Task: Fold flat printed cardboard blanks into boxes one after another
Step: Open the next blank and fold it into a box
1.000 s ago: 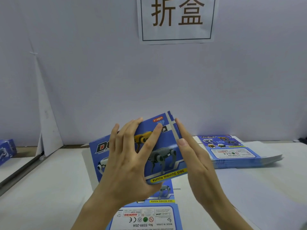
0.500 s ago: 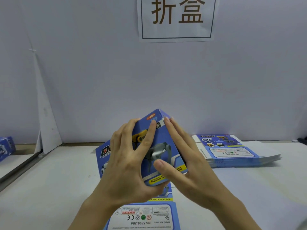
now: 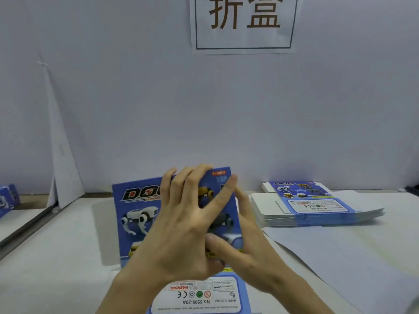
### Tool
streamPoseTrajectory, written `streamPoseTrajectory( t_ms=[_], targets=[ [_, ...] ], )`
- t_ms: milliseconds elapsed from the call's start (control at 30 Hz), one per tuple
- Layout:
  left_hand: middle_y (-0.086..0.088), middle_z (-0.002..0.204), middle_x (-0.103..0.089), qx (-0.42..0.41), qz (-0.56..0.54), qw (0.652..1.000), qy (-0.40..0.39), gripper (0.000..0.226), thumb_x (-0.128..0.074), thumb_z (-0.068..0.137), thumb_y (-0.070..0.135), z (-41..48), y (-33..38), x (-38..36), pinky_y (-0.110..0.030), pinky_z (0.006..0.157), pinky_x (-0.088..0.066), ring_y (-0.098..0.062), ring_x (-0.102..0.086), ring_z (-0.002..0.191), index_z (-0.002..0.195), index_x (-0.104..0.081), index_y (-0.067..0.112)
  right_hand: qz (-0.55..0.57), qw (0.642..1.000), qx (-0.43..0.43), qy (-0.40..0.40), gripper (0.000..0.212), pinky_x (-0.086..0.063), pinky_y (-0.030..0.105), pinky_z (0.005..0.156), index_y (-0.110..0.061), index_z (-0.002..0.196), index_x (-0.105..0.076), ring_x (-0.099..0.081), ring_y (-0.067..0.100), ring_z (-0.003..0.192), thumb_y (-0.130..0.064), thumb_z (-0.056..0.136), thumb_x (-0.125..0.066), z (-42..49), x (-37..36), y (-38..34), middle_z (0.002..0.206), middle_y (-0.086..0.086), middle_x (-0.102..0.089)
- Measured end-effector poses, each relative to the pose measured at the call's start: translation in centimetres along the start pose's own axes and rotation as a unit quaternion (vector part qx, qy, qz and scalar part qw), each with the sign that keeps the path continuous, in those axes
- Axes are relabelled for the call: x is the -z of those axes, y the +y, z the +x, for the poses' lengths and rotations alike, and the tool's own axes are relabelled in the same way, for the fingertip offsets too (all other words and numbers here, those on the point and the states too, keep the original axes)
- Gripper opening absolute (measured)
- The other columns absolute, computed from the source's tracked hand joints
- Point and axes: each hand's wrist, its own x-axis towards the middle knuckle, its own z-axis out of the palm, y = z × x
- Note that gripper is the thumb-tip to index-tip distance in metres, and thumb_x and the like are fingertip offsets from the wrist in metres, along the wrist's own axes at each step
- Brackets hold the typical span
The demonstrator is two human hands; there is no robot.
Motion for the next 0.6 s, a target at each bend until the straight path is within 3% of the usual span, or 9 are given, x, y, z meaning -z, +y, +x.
streamPoseTrajectory(
  t_ms=[67, 133, 233, 333, 467, 533, 600],
  targets=[
    [-0.015, 0.142, -0.025, 0.032, -0.049, 0.998, 0.006, 0.108, -0.059, 0.058, 0.065, 0.0, -0.5, 0.2, -0.061, 0.113, -0.015, -0.033, -0.023, 0.138, 0.15, -0.022, 0.022, -0.002, 0.999, -0.017, 0.052, 0.063, -0.037, 0.003, 0.094, -0.049, 0.138, -0.039, -0.028, 0.005, 0.141, -0.006, 0.094, -0.052, 1.2, 1.0, 0.2, 0.15, -0.018, -0.019],
    [-0.006, 0.145, -0.019, 0.07, -0.126, 0.989, 0.013, 0.112, -0.065, 0.059, 0.065, -0.1, -0.9, 0.5, -0.064, 0.109, -0.027, -0.026, -0.024, 0.138, 0.152, -0.016, 0.025, 0.041, 0.991, -0.064, 0.112, 0.045, -0.035, -0.001, 0.088, -0.027, 0.141, -0.042, -0.035, 0.007, 0.138, -0.011, 0.099, -0.041, 1.9, 3.1, -0.4, 0.148, -0.013, -0.035],
    [0.005, 0.146, -0.011, 0.098, -0.198, 0.975, 0.002, 0.129, -0.076, 0.053, 0.065, -0.1, -0.8, 0.7, -0.061, 0.102, -0.04, -0.018, -0.023, 0.138, 0.152, -0.003, 0.027, 0.042, 0.989, -0.037, 0.138, 0.039, -0.049, 0.016, 0.088, -0.036, 0.126, -0.057, -0.053, 0.002, 0.121, -0.037, 0.088, -0.049, 0.6, 4.7, -1.6, 0.13, -0.011, -0.058],
    [0.0, 0.145, -0.019, 0.066, -0.146, 0.987, 0.006, 0.134, -0.082, 0.051, 0.059, 0.2, 0.0, 0.2, -0.062, 0.112, -0.023, -0.018, -0.024, 0.139, 0.152, -0.002, 0.023, -0.112, 0.987, -0.01, 0.115, 0.039, -0.046, 0.011, 0.086, -0.038, 0.122, -0.058, -0.053, -0.002, 0.116, -0.037, 0.083, -0.06, 0.0, 4.5, -2.2, 0.129, -0.02, -0.05],
    [-0.009, 0.142, -0.026, 0.031, -0.1, 0.994, 0.034, 0.113, -0.061, 0.062, 0.066, 0.6, 0.9, 0.5, -0.059, 0.113, -0.017, -0.024, -0.03, 0.136, 0.15, -0.008, 0.02, -0.211, 0.97, -0.031, 0.113, 0.055, -0.042, 0.002, 0.08, -0.043, 0.118, -0.049, -0.048, -0.006, 0.11, -0.018, 0.077, -0.076, 0.2, 3.9, -1.7, 0.129, -0.02, -0.04],
    [-0.011, 0.142, -0.026, 0.011, -0.082, 0.995, 0.048, 0.108, -0.059, 0.063, 0.067, 0.7, 1.3, 0.5, -0.059, 0.112, -0.014, -0.026, -0.03, 0.136, 0.149, -0.011, 0.02, -0.209, 0.97, -0.03, 0.118, 0.065, -0.044, 0.002, 0.073, -0.042, 0.116, -0.045, -0.049, -0.005, 0.106, -0.008, 0.073, -0.08, 0.1, 3.9, -1.8, 0.125, -0.018, -0.041],
    [-0.009, 0.142, -0.025, 0.016, -0.097, 0.994, 0.05, 0.11, -0.06, 0.062, 0.068, 0.8, 1.4, 0.5, -0.057, 0.114, -0.01, -0.025, -0.03, 0.136, 0.149, -0.01, 0.022, -0.198, 0.972, -0.009, 0.123, 0.061, -0.043, 0.0, 0.07, -0.038, 0.116, -0.046, -0.049, -0.007, 0.105, -0.006, 0.075, -0.078, 0.2, 3.9, -2.0, 0.122, -0.017, -0.044]
  ],
)
